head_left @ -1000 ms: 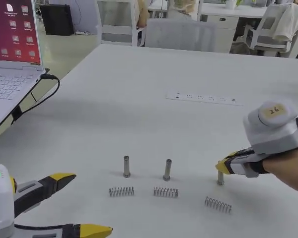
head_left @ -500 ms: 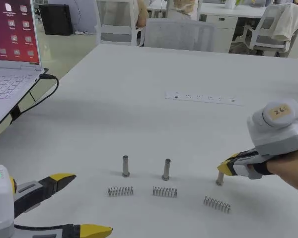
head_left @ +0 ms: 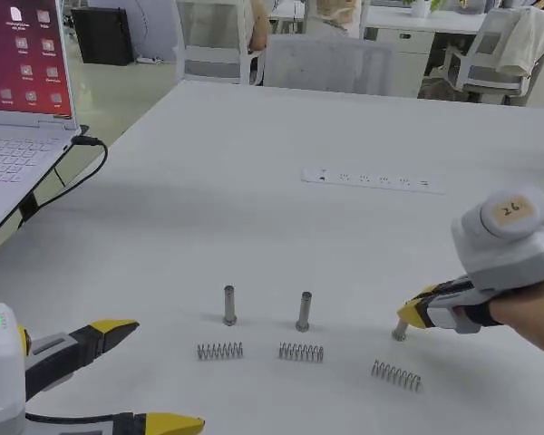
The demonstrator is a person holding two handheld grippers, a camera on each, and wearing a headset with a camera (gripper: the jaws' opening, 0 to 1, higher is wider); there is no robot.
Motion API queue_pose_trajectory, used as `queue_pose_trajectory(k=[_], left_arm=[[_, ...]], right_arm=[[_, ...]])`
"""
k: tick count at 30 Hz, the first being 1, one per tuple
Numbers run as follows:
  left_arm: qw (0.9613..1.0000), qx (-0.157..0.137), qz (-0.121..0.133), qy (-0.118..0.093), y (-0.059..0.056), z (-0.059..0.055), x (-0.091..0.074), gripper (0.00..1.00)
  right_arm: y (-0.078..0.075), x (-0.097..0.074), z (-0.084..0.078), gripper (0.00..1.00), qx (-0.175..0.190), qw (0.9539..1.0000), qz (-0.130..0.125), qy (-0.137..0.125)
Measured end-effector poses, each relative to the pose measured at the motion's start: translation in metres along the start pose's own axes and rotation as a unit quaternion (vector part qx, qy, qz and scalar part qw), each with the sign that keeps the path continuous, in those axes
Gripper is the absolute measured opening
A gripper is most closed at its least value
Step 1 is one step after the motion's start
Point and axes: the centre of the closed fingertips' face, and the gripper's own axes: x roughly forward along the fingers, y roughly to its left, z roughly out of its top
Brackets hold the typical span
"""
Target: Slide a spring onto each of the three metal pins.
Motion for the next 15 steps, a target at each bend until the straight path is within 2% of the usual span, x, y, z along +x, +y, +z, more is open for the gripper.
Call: queue_pose_trajectory(k=[6,15], left_arm=[[1.0000,0.002,-0.001,0.001,0.000,0.001,0.000,0.84],[1.0000,0.002,-0.003,0.001,-0.001,0.001,0.000,0.84]], right_arm=[[0.001,-0.002,-0.002,0.08,-0.001,1.0000,-0.001,0.001],[0.003,-0.007,-0.012,0.09,0.004,0.9999,0.001,0.010]])
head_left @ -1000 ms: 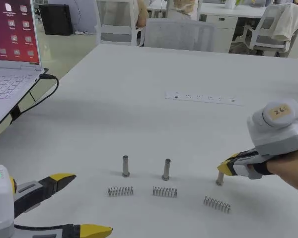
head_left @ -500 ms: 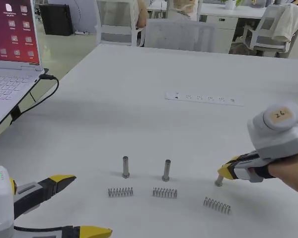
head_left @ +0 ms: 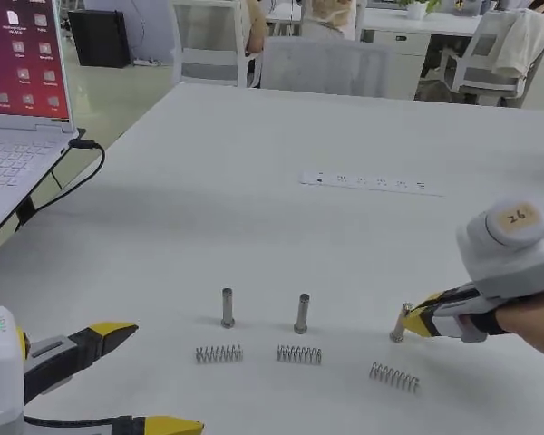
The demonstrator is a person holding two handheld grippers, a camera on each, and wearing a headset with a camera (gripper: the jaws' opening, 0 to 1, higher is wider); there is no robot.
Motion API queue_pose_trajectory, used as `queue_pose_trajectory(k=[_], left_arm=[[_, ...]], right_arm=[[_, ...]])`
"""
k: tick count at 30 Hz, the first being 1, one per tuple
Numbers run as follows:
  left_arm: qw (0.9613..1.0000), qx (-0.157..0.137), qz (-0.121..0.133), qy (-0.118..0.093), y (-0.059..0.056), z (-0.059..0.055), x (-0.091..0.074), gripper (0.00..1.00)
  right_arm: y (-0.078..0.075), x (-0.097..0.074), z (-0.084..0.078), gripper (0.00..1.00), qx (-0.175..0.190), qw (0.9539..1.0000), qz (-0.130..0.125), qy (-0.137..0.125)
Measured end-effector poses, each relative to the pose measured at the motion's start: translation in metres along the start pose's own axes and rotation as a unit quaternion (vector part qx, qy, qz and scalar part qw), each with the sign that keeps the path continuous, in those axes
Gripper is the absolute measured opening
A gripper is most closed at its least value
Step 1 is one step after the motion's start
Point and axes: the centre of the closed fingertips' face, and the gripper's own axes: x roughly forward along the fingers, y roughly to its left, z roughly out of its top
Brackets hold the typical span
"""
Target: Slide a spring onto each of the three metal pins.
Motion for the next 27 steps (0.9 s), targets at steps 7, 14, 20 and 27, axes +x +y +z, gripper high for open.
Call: queue_pose_trajectory(k=[7,14,20,27], left_arm=[[1.0000,0.000,0.001,-0.001,0.001,0.000,0.000,0.84],[1.0000,0.000,0.000,0.000,0.000,0.000,0.000,0.84],[1.0000,0.001,0.000,0.000,0.000,0.000,0.000,0.84],[1.0000,0.001,0.000,0.000,-0.001,0.001,0.000,0.83]], right_arm=[[0.005,-0.005,-0.008,0.09,-0.005,1.0000,0.004,0.007],[0.015,-0.007,-0.021,0.10,-0.015,0.9993,0.027,0.021],[0.027,-0.008,-0.027,0.11,-0.032,0.9977,0.053,0.027],[0.036,-0.003,-0.038,0.13,-0.068,0.9932,0.079,0.051]])
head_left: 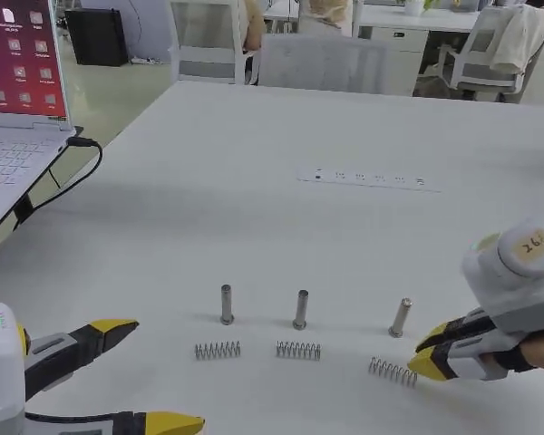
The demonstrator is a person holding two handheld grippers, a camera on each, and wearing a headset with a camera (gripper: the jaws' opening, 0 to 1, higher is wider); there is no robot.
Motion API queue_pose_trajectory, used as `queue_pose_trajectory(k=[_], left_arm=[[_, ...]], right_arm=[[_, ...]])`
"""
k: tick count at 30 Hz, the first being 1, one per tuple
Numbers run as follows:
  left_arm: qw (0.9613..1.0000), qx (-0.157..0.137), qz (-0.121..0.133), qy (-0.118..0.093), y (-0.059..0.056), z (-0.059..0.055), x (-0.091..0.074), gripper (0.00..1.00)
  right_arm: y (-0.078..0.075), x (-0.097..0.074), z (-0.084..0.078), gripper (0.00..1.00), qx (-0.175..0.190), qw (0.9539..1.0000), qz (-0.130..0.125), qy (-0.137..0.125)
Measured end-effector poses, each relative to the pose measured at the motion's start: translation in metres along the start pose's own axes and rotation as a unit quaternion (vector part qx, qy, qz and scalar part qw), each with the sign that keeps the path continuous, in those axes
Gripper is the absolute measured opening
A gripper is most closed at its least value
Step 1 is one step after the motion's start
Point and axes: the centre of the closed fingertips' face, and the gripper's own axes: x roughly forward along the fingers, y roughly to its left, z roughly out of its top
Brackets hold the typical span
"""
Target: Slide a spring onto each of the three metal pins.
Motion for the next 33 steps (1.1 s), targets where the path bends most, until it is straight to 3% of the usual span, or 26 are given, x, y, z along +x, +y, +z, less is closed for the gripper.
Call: queue_pose_trajectory(k=[16,33], left_arm=[[1.0000,0.000,0.001,-0.001,-0.001,0.001,0.000,0.83],[1.0000,-0.002,-0.001,0.001,-0.001,0.000,0.000,0.81]], right_arm=[[0.006,0.012,-0.009,0.12,-0.054,0.9976,0.013,0.040],[0.006,0.017,-0.012,0.09,-0.086,0.9944,0.009,0.060]])
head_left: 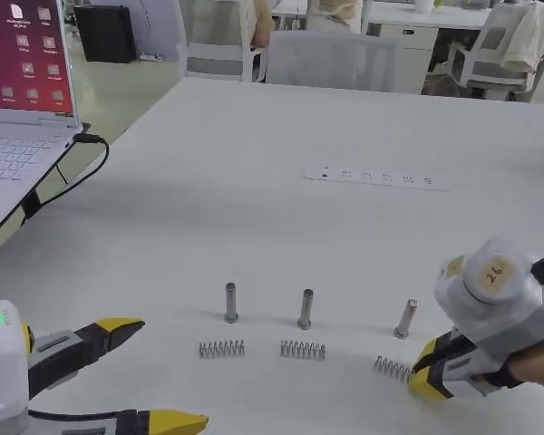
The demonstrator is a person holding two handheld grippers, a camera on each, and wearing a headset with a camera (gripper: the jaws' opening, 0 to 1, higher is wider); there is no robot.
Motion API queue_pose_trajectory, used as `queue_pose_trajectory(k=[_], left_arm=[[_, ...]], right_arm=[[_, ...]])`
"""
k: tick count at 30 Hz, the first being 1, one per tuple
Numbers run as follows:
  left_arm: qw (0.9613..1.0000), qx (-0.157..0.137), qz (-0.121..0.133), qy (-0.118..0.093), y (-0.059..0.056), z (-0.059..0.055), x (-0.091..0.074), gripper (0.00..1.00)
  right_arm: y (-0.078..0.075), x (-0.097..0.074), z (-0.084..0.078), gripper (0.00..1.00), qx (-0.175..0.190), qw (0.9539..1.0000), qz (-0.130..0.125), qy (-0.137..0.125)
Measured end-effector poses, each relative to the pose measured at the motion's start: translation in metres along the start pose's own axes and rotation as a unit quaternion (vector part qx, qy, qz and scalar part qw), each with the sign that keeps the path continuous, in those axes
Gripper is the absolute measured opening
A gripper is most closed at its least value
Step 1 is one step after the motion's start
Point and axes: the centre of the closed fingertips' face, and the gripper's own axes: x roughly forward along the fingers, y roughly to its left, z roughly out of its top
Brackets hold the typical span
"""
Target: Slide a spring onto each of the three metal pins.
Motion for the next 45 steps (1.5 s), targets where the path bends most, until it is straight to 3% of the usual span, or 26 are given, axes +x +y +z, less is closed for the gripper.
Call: queue_pose_trajectory(k=[8,15,23,35,45], left_arm=[[1.0000,0.002,-0.004,0.000,-0.003,0.002,0.000,0.80],[1.0000,0.004,-0.009,-0.002,-0.006,0.004,0.000,0.79],[0.9994,0.013,-0.031,0.002,-0.016,0.006,0.006,0.73],[0.9953,0.041,-0.087,0.006,-0.035,0.013,0.018,0.60],[0.9885,0.065,-0.136,0.014,-0.051,0.018,0.036,0.53]], right_arm=[[-0.002,0.000,0.000,0.08,-0.010,0.9999,-0.009,0.000],[0.005,-0.008,0.007,0.08,0.001,0.9999,0.003,-0.014],[0.014,-0.018,0.013,0.08,-0.002,0.9996,0.019,-0.022],[0.025,-0.024,0.033,0.08,-0.032,0.9986,0.031,-0.027],[0.039,-0.028,0.050,0.08,-0.059,0.9968,0.045,-0.031]])
